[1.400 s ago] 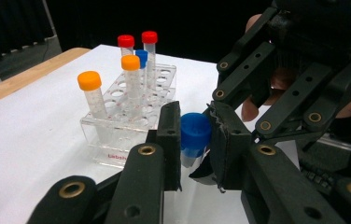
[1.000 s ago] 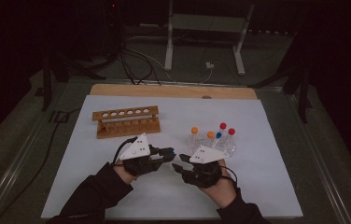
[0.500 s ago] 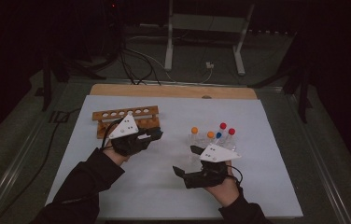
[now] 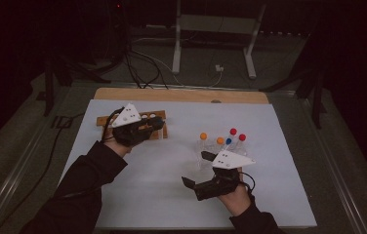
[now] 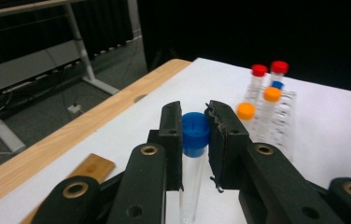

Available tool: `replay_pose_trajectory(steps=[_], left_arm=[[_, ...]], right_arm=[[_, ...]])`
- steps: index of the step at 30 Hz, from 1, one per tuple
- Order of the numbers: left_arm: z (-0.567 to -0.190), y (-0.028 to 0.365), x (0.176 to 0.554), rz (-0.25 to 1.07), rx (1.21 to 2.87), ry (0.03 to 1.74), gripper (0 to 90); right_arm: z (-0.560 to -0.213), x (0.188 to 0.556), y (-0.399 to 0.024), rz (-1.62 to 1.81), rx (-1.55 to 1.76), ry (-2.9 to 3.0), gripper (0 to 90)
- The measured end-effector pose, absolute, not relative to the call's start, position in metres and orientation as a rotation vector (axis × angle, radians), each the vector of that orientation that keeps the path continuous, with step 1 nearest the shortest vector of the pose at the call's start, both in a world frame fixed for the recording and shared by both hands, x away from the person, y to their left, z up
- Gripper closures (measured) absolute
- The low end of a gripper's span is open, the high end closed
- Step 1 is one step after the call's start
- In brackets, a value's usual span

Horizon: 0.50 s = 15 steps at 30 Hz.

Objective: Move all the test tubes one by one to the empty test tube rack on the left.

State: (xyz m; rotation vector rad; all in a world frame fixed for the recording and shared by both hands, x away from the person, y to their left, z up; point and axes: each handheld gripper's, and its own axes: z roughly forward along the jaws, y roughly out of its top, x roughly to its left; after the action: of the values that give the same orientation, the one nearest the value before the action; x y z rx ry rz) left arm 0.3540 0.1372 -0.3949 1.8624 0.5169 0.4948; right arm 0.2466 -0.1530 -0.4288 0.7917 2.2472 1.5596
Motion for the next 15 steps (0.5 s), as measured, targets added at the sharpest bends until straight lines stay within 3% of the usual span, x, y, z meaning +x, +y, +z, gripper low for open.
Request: replay_pose_trajectory(steps=[15], left_arm=[[-0.373,0.15,0.397,0.589,1.812,0.59,77.8]], right_arm=[[-0.426,0.246,-0.155,1.571,0.795,2.23,0.0]])
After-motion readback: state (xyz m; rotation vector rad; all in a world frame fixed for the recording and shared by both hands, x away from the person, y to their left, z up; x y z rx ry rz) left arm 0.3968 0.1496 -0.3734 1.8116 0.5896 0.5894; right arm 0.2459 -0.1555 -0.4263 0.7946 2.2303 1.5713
